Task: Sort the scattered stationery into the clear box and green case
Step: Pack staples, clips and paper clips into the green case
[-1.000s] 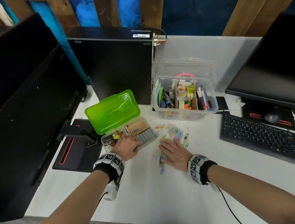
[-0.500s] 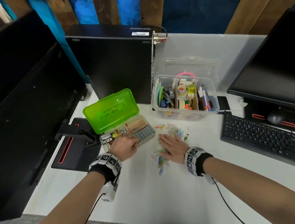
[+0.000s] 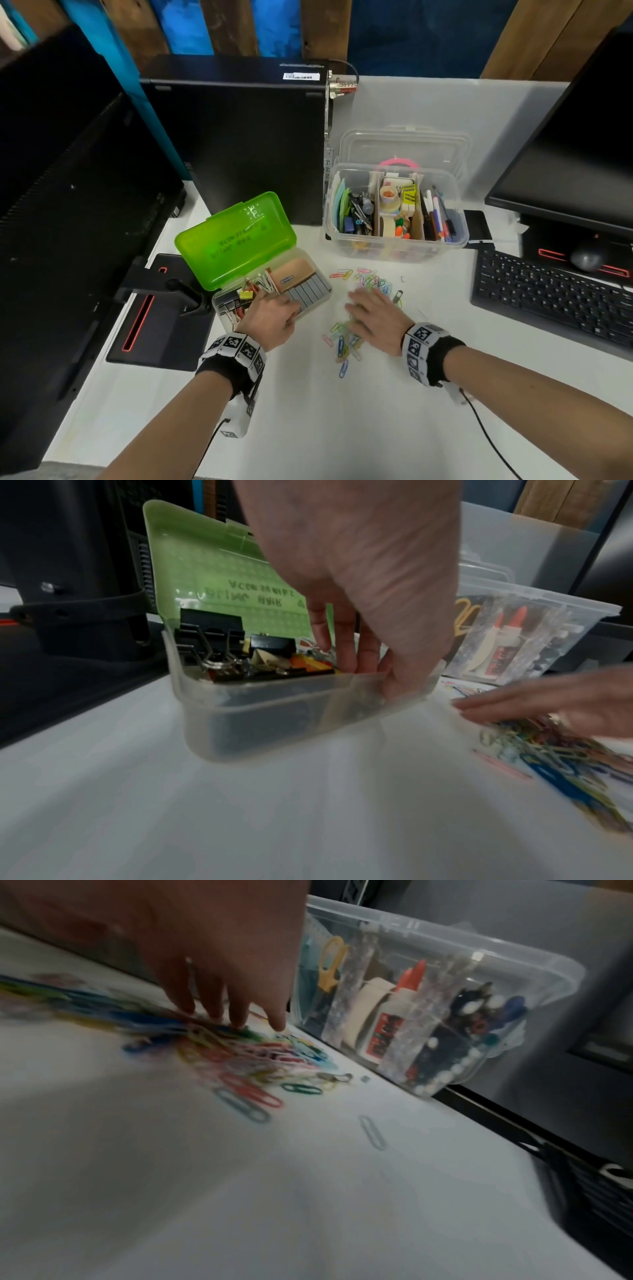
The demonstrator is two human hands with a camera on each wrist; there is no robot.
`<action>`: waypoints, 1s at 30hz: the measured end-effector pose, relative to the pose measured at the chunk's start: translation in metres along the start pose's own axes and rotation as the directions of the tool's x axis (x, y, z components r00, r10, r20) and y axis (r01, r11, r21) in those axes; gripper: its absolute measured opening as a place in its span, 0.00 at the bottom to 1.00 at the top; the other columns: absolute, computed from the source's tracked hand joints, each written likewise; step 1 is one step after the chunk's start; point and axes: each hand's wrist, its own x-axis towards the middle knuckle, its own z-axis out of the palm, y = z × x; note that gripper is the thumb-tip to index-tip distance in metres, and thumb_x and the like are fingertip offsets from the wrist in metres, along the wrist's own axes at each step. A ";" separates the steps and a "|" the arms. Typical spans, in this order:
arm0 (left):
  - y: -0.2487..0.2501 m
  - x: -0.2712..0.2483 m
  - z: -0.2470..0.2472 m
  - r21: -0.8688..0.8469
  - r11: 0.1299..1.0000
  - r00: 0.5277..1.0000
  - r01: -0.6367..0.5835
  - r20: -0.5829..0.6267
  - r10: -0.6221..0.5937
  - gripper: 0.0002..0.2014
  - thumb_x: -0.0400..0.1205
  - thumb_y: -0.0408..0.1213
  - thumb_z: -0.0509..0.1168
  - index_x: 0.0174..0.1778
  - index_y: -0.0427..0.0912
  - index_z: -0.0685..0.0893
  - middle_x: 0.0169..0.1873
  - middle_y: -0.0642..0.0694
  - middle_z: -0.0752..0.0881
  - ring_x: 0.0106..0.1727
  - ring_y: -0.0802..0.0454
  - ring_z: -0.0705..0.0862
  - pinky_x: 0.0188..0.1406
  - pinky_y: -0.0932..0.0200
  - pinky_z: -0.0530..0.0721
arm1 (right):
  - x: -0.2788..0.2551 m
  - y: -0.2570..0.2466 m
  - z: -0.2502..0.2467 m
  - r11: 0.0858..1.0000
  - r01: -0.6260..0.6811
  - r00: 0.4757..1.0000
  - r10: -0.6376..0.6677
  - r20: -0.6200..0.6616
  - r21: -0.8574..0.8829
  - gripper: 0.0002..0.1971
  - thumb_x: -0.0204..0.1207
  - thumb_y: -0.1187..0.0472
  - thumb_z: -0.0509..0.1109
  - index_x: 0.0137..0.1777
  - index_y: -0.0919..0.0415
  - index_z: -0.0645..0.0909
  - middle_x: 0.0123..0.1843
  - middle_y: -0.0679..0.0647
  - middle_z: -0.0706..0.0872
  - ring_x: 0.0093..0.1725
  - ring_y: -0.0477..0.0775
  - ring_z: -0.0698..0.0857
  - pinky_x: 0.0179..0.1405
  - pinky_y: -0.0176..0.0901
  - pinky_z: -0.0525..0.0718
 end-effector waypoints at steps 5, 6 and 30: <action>0.009 0.003 -0.011 0.033 0.999 0.997 0.041 -0.069 -0.039 0.14 0.81 0.52 0.59 0.52 0.46 0.79 0.54 0.46 0.84 0.59 0.46 0.80 0.64 0.51 0.70 | 0.039 0.015 -0.023 0.988 -0.140 0.990 0.139 0.013 0.064 0.29 0.87 0.46 0.42 0.85 0.55 0.43 0.86 0.51 0.41 0.85 0.52 0.42 0.82 0.54 0.42; 0.014 0.005 -0.015 0.028 0.999 0.994 0.035 -0.103 -0.032 0.15 0.81 0.52 0.58 0.54 0.45 0.78 0.56 0.46 0.83 0.61 0.46 0.80 0.65 0.51 0.70 | 0.047 0.014 -0.026 0.988 -0.140 0.990 0.137 0.044 0.063 0.30 0.87 0.46 0.43 0.85 0.55 0.42 0.86 0.51 0.39 0.85 0.52 0.41 0.82 0.55 0.42; 0.108 0.124 0.003 -0.085 0.996 0.985 -0.037 0.167 0.051 0.27 0.90 0.39 0.46 0.85 0.44 0.45 0.85 0.46 0.46 0.85 0.47 0.47 0.83 0.48 0.53 | -0.019 0.084 0.005 0.790 -0.478 0.829 0.550 -0.099 0.385 0.25 0.84 0.62 0.53 0.81 0.55 0.60 0.80 0.52 0.64 0.75 0.57 0.67 0.70 0.52 0.71</action>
